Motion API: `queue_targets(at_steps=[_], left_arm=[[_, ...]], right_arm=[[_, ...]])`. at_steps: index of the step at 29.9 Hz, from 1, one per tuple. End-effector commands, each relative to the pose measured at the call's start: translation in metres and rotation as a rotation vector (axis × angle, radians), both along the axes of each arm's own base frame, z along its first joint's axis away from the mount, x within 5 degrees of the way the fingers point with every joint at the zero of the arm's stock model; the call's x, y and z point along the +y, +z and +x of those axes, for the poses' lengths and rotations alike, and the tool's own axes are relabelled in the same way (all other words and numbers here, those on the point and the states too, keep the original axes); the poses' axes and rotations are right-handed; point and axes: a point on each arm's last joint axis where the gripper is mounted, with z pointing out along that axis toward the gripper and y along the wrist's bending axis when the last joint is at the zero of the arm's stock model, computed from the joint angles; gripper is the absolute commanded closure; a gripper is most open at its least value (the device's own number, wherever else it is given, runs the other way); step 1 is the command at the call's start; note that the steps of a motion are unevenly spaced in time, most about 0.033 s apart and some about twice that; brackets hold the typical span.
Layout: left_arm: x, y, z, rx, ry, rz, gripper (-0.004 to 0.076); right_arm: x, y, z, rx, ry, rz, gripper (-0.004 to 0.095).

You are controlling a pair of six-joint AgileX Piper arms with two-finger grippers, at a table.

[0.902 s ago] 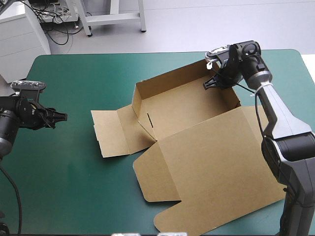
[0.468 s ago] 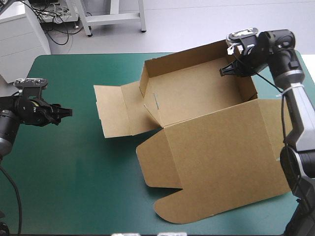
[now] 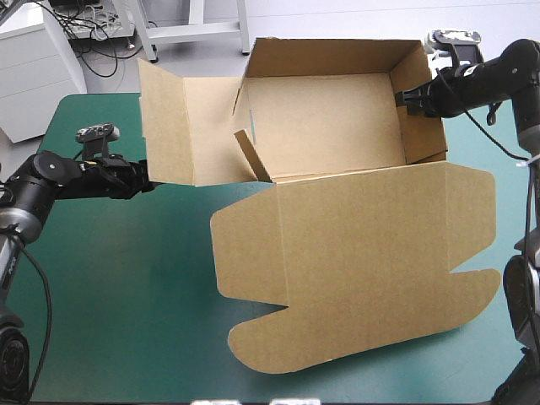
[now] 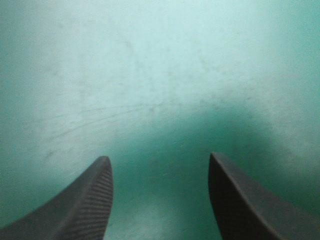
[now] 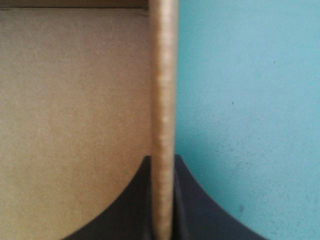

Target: Fold the box

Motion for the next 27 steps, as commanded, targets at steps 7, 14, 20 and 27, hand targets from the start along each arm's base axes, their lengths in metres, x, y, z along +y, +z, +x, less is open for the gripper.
queue_targets(at_steps=[7, 14, 20, 27], left_arm=[[-0.027, 0.026, 0.013, -0.158, -0.132, -0.448, 0.0316], [-0.035, 0.043, 0.011, -0.23, -0.216, -0.671, 0.0316], [-0.051, 0.06, 0.005, -0.29, -0.301, -0.851, 0.0316], [-0.075, 0.062, 0.002, -0.271, -0.353, -0.855, 0.0316]], right_arm=[[0.008, 0.028, -0.019, -0.083, 0.032, 0.037, 0.093], [0.008, 0.023, -0.012, -0.08, 0.025, 0.039, 0.0929], [0.007, 0.01, -0.002, -0.046, 0.021, 0.04, 0.093], [0.007, 0.003, 0.005, -0.033, 0.018, 0.044, 0.0929]])
